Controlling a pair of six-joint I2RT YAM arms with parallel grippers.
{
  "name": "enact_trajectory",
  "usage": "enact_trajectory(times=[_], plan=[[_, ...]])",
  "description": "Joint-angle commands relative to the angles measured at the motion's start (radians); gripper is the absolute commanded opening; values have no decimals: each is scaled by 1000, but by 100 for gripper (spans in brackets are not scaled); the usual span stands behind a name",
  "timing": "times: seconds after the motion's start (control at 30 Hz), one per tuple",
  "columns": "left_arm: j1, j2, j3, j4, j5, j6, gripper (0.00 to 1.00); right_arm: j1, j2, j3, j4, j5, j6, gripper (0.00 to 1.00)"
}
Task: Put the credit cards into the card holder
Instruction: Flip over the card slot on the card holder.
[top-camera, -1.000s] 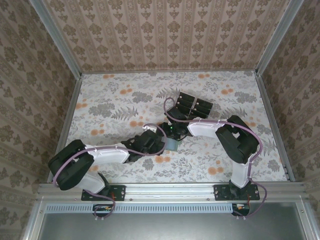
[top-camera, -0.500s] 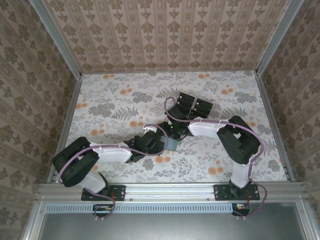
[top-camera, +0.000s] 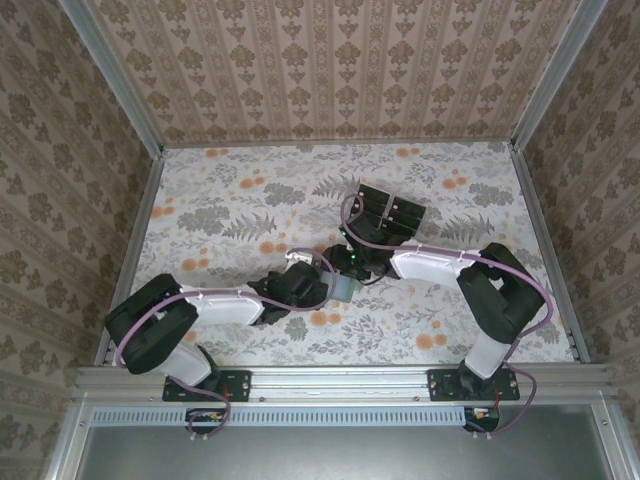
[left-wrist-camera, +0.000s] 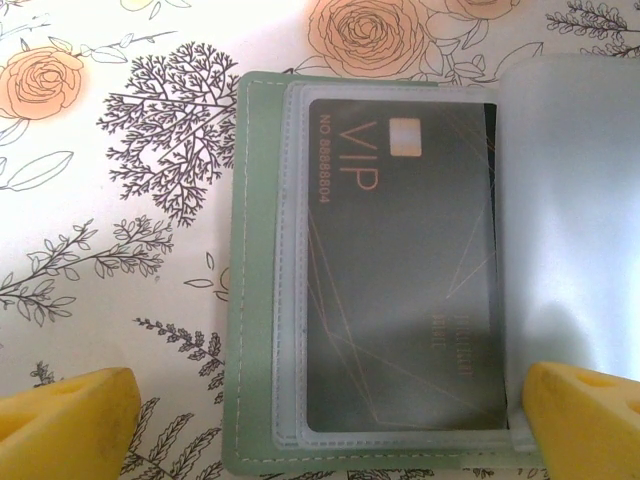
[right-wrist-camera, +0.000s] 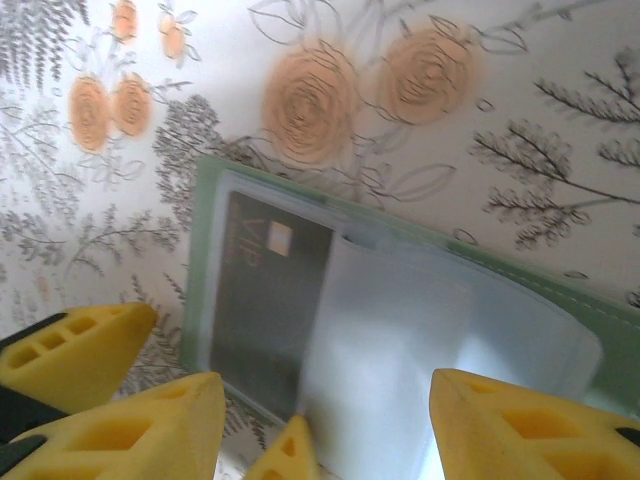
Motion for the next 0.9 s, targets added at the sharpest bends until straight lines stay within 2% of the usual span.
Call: enact_trajectory(times=[0.0, 0.3, 0.57, 0.87], plan=[[-7, 15, -10, 2, -12, -16, 100, 4, 1, -19, -6, 25, 25, 58], [-7, 16, -7, 2, -11, -16, 100, 4, 61, -14, 6, 21, 25, 58], [-9, 2, -6, -3, -7, -15, 100, 4, 98, 7, 60, -37, 9, 58], [-9, -179, -9, -71, -43, -33, 100, 8, 73, 57, 48, -85, 14, 58]])
